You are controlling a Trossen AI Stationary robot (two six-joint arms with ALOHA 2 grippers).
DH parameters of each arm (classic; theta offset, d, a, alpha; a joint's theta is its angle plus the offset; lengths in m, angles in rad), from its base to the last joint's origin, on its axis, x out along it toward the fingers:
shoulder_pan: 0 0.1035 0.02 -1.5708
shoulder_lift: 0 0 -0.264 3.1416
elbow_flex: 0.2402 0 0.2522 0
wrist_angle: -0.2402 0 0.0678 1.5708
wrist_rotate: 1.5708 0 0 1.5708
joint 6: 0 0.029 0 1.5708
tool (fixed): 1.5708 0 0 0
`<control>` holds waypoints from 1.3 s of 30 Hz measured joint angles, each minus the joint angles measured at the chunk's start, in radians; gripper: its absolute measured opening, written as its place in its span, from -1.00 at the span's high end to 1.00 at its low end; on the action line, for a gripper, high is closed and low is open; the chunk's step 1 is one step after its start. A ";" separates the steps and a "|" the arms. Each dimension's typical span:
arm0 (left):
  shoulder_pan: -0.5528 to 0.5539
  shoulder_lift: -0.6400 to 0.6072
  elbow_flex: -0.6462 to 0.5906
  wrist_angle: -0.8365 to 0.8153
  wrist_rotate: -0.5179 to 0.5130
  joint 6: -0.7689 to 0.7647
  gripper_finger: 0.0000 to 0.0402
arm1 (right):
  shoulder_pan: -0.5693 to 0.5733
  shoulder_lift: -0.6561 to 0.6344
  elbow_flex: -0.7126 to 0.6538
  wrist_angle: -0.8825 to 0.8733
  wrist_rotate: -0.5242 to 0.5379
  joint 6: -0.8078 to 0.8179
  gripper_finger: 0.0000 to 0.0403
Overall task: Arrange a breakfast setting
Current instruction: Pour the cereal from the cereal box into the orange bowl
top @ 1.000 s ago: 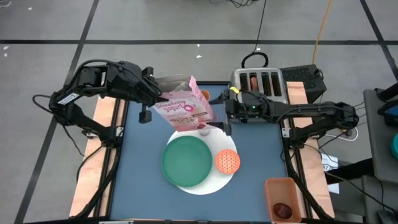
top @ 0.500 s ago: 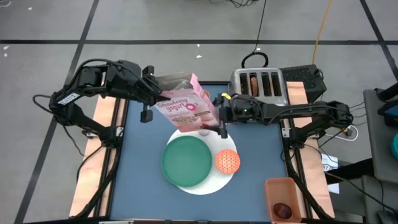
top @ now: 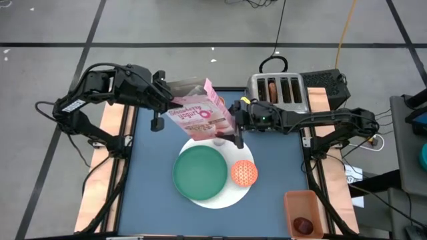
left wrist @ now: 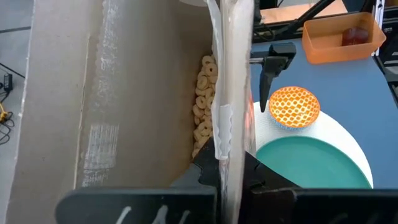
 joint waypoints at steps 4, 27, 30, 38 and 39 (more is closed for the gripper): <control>0.000 0.000 0.000 0.000 0.000 -0.001 0.99 | 0.000 0.000 0.000 0.040 0.000 0.053 -0.97; 0.000 -0.001 0.001 0.000 0.000 -0.003 0.99 | -0.005 0.000 0.000 0.077 0.000 0.082 -0.12; 0.000 -0.001 0.001 0.000 0.000 -0.003 0.99 | -0.005 0.000 0.000 0.078 0.000 0.082 -0.03; 0.000 -0.001 0.001 0.000 0.000 -0.053 0.97 | -0.005 0.000 0.000 0.081 0.000 0.082 -0.03; 0.000 -0.001 0.001 0.000 0.000 -0.073 0.96 | -0.005 0.000 0.000 0.081 0.000 0.082 -0.03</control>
